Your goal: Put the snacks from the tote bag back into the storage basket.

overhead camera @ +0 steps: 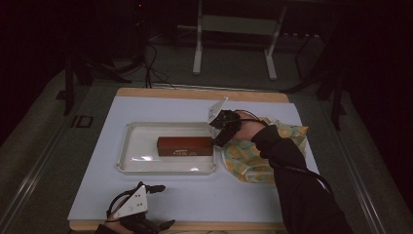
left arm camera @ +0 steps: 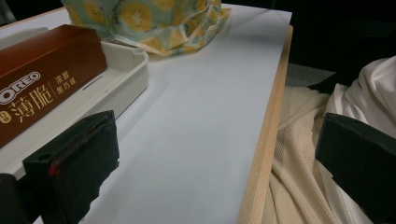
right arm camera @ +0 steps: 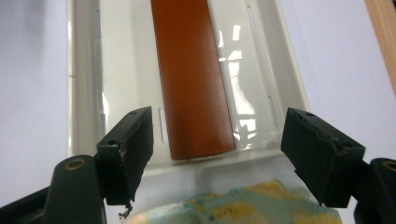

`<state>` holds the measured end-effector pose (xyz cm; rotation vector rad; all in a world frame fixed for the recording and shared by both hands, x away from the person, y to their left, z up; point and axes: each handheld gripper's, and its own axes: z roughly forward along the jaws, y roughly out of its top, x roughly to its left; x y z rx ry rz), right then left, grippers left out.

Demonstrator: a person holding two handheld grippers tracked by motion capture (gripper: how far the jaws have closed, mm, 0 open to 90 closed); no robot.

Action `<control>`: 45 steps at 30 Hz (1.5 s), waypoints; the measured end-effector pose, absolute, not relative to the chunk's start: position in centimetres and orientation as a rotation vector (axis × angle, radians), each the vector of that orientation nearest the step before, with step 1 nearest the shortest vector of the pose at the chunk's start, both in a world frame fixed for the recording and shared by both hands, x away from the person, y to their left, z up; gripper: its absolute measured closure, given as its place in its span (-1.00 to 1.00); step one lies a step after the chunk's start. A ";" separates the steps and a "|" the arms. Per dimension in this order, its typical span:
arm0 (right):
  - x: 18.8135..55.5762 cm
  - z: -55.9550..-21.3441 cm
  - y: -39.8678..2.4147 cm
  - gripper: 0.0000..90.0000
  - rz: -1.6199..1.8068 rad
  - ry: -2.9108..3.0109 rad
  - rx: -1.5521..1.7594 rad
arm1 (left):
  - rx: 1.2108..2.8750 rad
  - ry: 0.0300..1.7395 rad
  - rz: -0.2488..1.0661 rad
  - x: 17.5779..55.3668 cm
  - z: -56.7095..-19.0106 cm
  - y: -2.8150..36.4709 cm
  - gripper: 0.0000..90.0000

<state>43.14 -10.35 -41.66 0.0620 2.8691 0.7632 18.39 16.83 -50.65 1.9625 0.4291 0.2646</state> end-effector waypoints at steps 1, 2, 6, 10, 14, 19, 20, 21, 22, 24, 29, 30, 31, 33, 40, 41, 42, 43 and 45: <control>43.1 -41.6 -10.5 -0.47 0.771 2.868 0.074 | 1.962 0.429 0.266 18.4 -50.7 16.8 -1.00; 43.0 -41.5 -10.7 -0.52 0.779 2.866 0.086 | 1.962 0.430 0.267 18.4 -50.6 16.8 -1.00; 42.9 -41.4 -11.4 -0.60 0.797 2.852 0.128 | 1.962 0.431 0.266 18.4 -50.6 16.8 -1.00; 43.0 -41.2 -12.4 -0.71 0.827 2.839 0.193 | 1.965 0.429 0.265 18.4 -50.7 16.8 -1.00; 43.3 -40.7 -13.5 -0.77 0.864 2.829 0.252 | 1.963 0.431 0.263 18.4 -50.7 16.8 -1.00; 43.2 -40.2 -14.6 -0.77 0.872 2.792 0.279 | 1.967 0.430 0.265 18.4 -50.7 16.8 -1.00; 43.2 -40.1 -14.8 -0.77 0.872 2.781 0.293 | 1.967 0.430 0.265 18.4 -50.7 16.8 -1.00; 43.2 -40.0 -15.1 -0.77 0.872 2.780 0.306 | 1.966 0.430 0.265 18.4 -50.7 16.8 -1.00; 43.1 -39.9 -15.3 -0.77 0.873 2.767 0.322 | 1.965 0.430 0.265 18.4 -50.7 16.8 -1.00; 43.0 -39.7 -15.7 -0.77 0.880 2.749 0.349 | 1.965 0.431 0.265 18.4 -50.7 16.8 -1.00; 42.5 -39.4 -16.8 -0.77 0.908 2.663 0.430 | 1.965 0.430 0.265 18.4 -50.7 16.8 -1.00; 42.5 -39.3 -17.1 -0.77 0.913 2.643 0.442 | 1.967 0.430 0.266 18.4 -50.7 16.8 -1.00; 42.4 -39.3 -17.5 -0.77 0.914 2.617 0.465 | 1.967 0.430 0.266 18.4 -50.7 16.8 -1.00; 42.4 -39.4 -17.9 -0.77 0.910 2.597 0.483 | 1.967 0.429 0.266 18.4 -50.7 16.8 -1.00; 42.3 -40.0 -19.6 -0.77 0.948 2.515 0.543 | 1.967 0.430 0.264 18.4 -50.7 16.8 -1.00; 42.2 -40.1 -19.8 -0.77 0.951 2.509 0.555 | 1.968 0.429 0.265 18.4 -50.7 16.8 -1.00; 42.2 -40.2 -20.1 -0.77 0.951 2.504 0.560 | 1.968 0.428 0.265 18.4 -50.7 16.8 -1.00; 42.1 -40.3 -20.3 -0.77 0.948 2.492 0.576 | 1.966 0.428 0.264 18.4 -50.7 16.8 -1.00; 41.8 -40.5 -20.8 -0.77 0.961 2.471 0.601 | 1.967 0.428 0.263 18.4 -50.7 16.8 -1.00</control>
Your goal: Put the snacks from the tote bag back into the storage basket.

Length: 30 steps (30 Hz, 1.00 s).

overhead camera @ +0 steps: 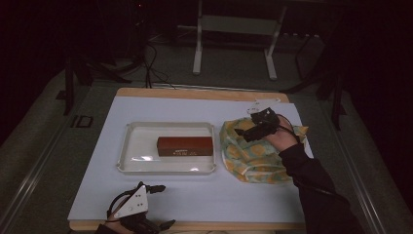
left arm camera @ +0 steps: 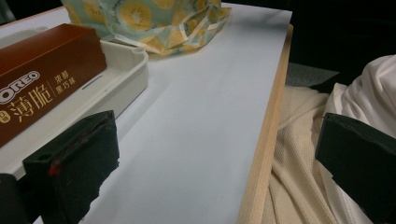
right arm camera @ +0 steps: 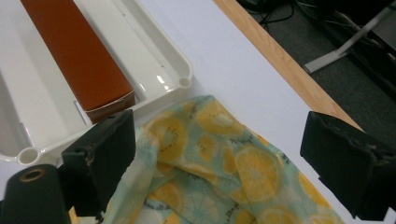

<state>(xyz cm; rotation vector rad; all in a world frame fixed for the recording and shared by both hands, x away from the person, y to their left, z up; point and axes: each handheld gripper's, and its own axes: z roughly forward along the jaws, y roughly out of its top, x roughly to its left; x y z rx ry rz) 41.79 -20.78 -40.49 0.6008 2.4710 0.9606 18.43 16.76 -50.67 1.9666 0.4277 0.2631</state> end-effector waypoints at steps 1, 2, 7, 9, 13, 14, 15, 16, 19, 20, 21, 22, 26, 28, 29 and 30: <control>41.7 -40.6 -21.1 -0.77 0.957 2.459 0.616 | 1.967 0.428 0.262 18.4 -50.7 16.7 -1.00; 41.5 -40.7 -21.3 -0.77 0.959 2.444 0.632 | 1.966 0.429 0.260 18.4 -50.7 16.7 -1.00; 40.8 -41.1 -22.7 -0.77 0.979 2.410 0.697 | 1.966 0.427 0.264 18.4 -50.7 16.8 -1.00; 40.5 -41.2 -23.4 -0.77 0.992 2.377 0.722 | 1.968 0.428 0.264 18.4 -50.7 16.7 -1.00; 39.8 -41.4 -24.7 -0.77 1.025 2.329 0.754 | 1.971 0.427 0.263 18.4 -50.7 16.7 -1.00; 39.7 -41.5 -25.0 -0.77 1.035 2.315 0.774 | 1.970 0.428 0.263 18.4 -50.7 16.7 -1.00; 39.5 -41.5 -25.3 -0.77 1.039 2.302 0.781 | 1.969 0.429 0.263 18.4 -50.7 16.7 -1.00; 39.4 -41.6 -25.5 -0.77 1.038 2.293 0.791 | 1.968 0.430 0.263 18.4 -50.7 16.7 -1.00; 38.6 -41.8 -26.4 -0.77 1.060 2.247 0.823 | 1.968 0.429 0.263 18.4 -50.7 16.7 -1.00; 38.3 -41.9 -26.7 -0.77 1.071 2.228 0.833 | 1.967 0.430 0.263 18.4 -50.7 16.7 -1.00; 38.0 -42.0 -26.9 -0.77 1.080 2.216 0.845 | 1.968 0.429 0.263 18.4 -50.7 16.7 -1.00; 37.6 -42.1 -27.2 -0.77 1.086 2.205 0.858 | 1.967 0.430 0.263 18.4 -50.7 16.7 -1.00; 36.4 -42.5 -28.2 -0.77 1.085 2.166 0.896 | 1.967 0.429 0.263 18.4 -50.7 16.7 -1.00; 35.9 -42.7 -28.8 -0.77 1.089 2.153 0.906 | 1.968 0.429 0.263 18.4 -50.7 16.7 -1.00; 35.7 -42.9 -29.0 -0.77 1.082 2.147 0.914 | 1.969 0.429 0.263 18.4 -50.7 16.7 -1.00; 35.4 -43.0 -29.3 -0.77 1.087 2.137 0.920 | 1.968 0.429 0.263 18.4 -50.7 16.7 -1.00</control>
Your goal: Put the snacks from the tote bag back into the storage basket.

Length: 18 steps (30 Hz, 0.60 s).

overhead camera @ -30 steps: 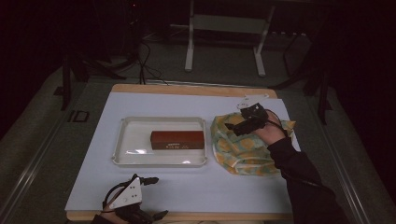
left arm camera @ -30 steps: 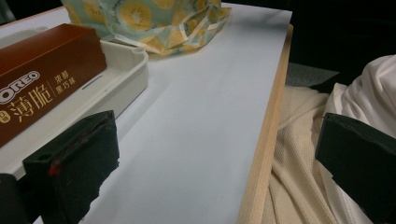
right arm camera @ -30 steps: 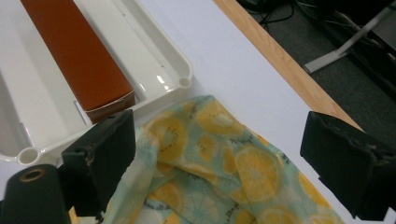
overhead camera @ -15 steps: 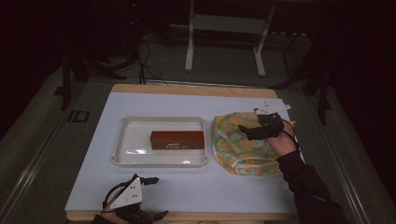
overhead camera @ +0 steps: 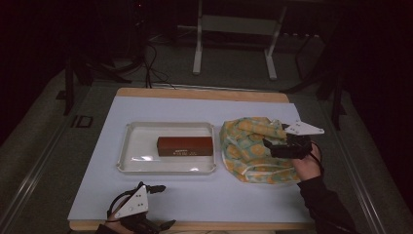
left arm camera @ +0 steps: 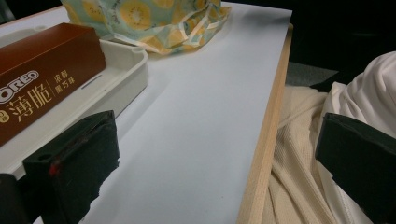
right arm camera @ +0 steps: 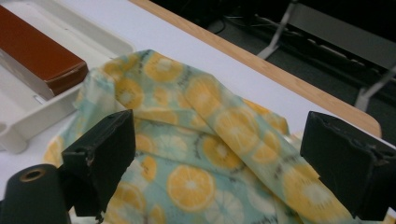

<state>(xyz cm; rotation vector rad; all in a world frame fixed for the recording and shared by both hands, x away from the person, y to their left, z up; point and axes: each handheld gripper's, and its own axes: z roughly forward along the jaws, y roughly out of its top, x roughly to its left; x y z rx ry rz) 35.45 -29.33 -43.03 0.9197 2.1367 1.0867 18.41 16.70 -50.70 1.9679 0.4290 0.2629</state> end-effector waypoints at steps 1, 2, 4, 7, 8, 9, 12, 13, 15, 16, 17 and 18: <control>35.3 -43.1 -29.6 -0.77 1.094 2.133 0.927 | 1.967 0.429 0.264 18.4 -50.7 16.7 -1.00; 35.0 -43.3 -29.9 -0.77 1.094 2.134 0.938 | 1.968 0.430 0.264 18.4 -50.7 16.7 -1.00; 34.4 -43.6 -30.4 -0.77 1.100 2.110 0.954 | 1.968 0.429 0.263 18.4 -50.7 16.7 -1.00; 33.7 -44.1 -31.0 -0.77 1.111 2.090 0.981 | 1.968 0.429 0.262 18.4 -50.7 16.7 -1.00; 33.3 -44.4 -31.3 -0.77 1.114 2.071 0.993 | 1.968 0.429 0.262 18.4 -50.7 16.7 -1.00; 33.0 -44.6 -31.5 -0.77 1.129 2.062 1.005 | 1.968 0.429 0.263 18.4 -50.7 16.7 -1.00; 32.6 -44.9 -31.8 -0.77 1.140 2.054 1.018 | 1.968 0.429 0.263 18.4 -50.7 16.7 -1.00; 32.4 -45.1 -31.8 -0.77 1.132 2.048 1.014 | 1.969 0.429 0.263 18.4 -50.7 16.7 -1.00; 31.8 -45.8 -32.1 -0.77 1.099 2.024 1.020 | 1.968 0.429 0.264 18.4 -50.7 16.7 -1.00; 31.7 -45.9 -32.2 -0.77 1.098 2.015 1.024 | 1.968 0.429 0.264 18.4 -50.7 16.7 -1.00; 31.6 -46.2 -32.3 -0.77 1.111 2.008 1.036 | 1.969 0.428 0.263 18.4 -50.7 16.7 -1.00; 31.4 -46.5 -32.6 -0.77 1.136 1.996 1.056 | 1.969 0.427 0.263 18.4 -50.7 16.7 -1.00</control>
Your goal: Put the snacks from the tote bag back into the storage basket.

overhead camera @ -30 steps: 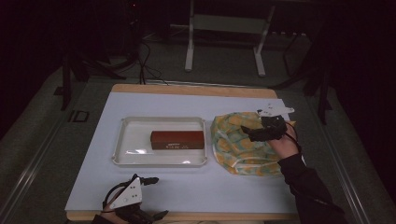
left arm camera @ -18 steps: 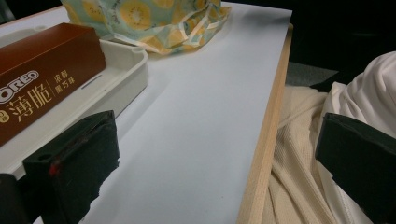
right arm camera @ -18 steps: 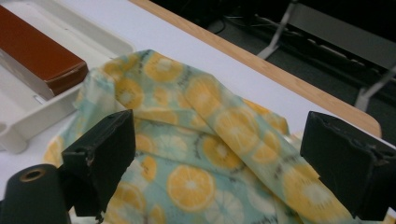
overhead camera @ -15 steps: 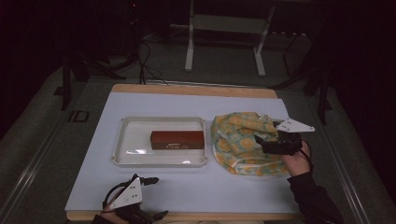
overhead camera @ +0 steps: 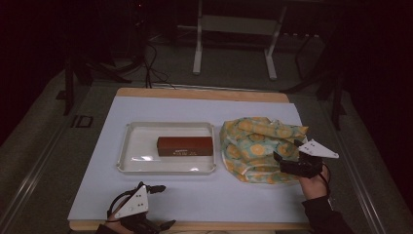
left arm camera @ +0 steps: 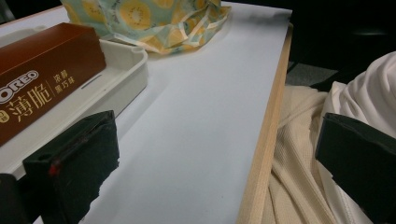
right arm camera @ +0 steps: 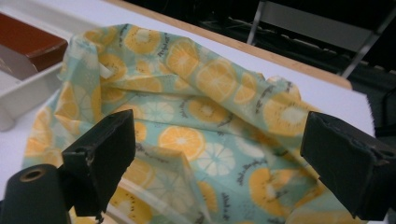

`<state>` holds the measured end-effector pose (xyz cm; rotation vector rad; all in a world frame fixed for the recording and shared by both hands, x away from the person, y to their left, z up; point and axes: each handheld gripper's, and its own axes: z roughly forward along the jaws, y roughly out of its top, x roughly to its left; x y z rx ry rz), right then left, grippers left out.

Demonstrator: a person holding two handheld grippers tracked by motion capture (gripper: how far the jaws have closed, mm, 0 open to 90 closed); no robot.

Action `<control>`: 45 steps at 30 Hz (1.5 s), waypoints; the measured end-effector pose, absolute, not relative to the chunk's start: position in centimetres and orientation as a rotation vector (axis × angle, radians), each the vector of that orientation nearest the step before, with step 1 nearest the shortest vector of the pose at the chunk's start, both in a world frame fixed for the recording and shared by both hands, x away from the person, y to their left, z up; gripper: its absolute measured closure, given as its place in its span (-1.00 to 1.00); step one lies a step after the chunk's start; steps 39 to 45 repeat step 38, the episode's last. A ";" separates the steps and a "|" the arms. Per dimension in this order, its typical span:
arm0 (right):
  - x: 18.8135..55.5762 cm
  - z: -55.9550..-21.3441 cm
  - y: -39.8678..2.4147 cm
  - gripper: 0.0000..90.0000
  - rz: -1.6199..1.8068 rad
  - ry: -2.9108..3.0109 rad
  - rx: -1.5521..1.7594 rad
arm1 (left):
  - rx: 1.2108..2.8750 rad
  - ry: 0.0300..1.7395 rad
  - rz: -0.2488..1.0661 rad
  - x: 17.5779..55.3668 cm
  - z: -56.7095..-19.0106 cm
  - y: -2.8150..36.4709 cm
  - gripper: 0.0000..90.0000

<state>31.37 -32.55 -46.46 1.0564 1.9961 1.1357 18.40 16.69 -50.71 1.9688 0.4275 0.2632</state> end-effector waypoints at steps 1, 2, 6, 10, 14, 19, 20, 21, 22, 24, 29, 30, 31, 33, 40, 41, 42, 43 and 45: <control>31.4 -46.5 -32.6 -0.77 1.136 1.996 1.056 | 1.969 0.427 0.263 18.4 -50.7 16.7 -1.00; 31.1 -46.9 -32.8 -0.77 1.149 1.988 1.062 | 1.970 0.427 0.266 18.4 -50.7 16.7 -1.00; 30.4 -47.6 -33.0 -0.77 1.150 1.984 1.058 | 1.966 0.429 0.274 18.4 -50.7 16.8 -1.00; 29.5 -48.1 -33.2 -0.77 1.160 1.942 1.039 | 1.972 0.424 0.266 18.4 -50.7 16.7 -1.00; 28.9 -48.5 -33.4 -0.77 1.160 1.929 1.053 | 1.972 0.422 0.265 18.3 -50.7 16.7 -1.00; 28.4 -49.4 -33.8 -0.77 1.171 1.892 1.089 | 1.972 0.420 0.266 18.3 -50.7 16.7 -1.00; 28.4 -49.6 -33.9 -0.77 1.166 1.896 1.101 | 1.972 0.419 0.266 18.3 -50.7 16.7 -1.00; 28.3 -49.8 -33.9 -0.77 1.155 1.895 1.105 | 1.972 0.419 0.267 18.3 -50.7 16.7 -1.00; 28.3 -49.9 -33.9 -0.77 1.151 1.899 1.106 | 1.971 0.420 0.267 18.3 -50.7 16.7 -1.00; 28.2 -50.1 -33.9 -0.77 1.154 1.905 1.111 | 1.972 0.419 0.266 18.3 -50.7 16.7 -1.00; 28.2 -51.2 -34.1 -0.77 1.131 1.894 1.132 | 1.973 0.416 0.266 18.2 -50.6 16.7 -1.00; 28.3 -51.4 -34.1 -0.77 1.131 1.900 1.143 | 1.973 0.416 0.266 18.2 -50.6 16.7 -1.00; 28.4 -51.4 -34.1 -0.77 1.122 1.898 1.144 | 1.971 0.416 0.266 18.2 -50.6 16.7 -1.00; 28.3 -51.4 -34.1 -0.77 1.131 1.886 1.139 | 1.972 0.415 0.266 18.2 -50.6 16.7 -1.00; 28.3 -51.5 -34.3 -0.77 1.127 1.876 1.142 | 1.973 0.413 0.267 18.2 -50.6 16.7 -1.00; 28.3 -51.5 -34.3 -0.77 1.127 1.876 1.142 | 1.973 0.413 0.267 18.2 -50.6 16.7 -1.00; 28.3 -51.5 -34.3 -0.77 1.127 1.876 1.142 | 1.973 0.413 0.267 18.2 -50.6 16.7 -1.00; 28.3 -51.5 -34.3 -0.77 1.127 1.876 1.142 | 1.973 0.413 0.267 18.2 -50.6 16.7 -1.00; 28.3 -51.5 -34.3 -0.77 1.127 1.876 1.142 | 1.973 0.413 0.267 18.2 -50.6 16.7 -1.00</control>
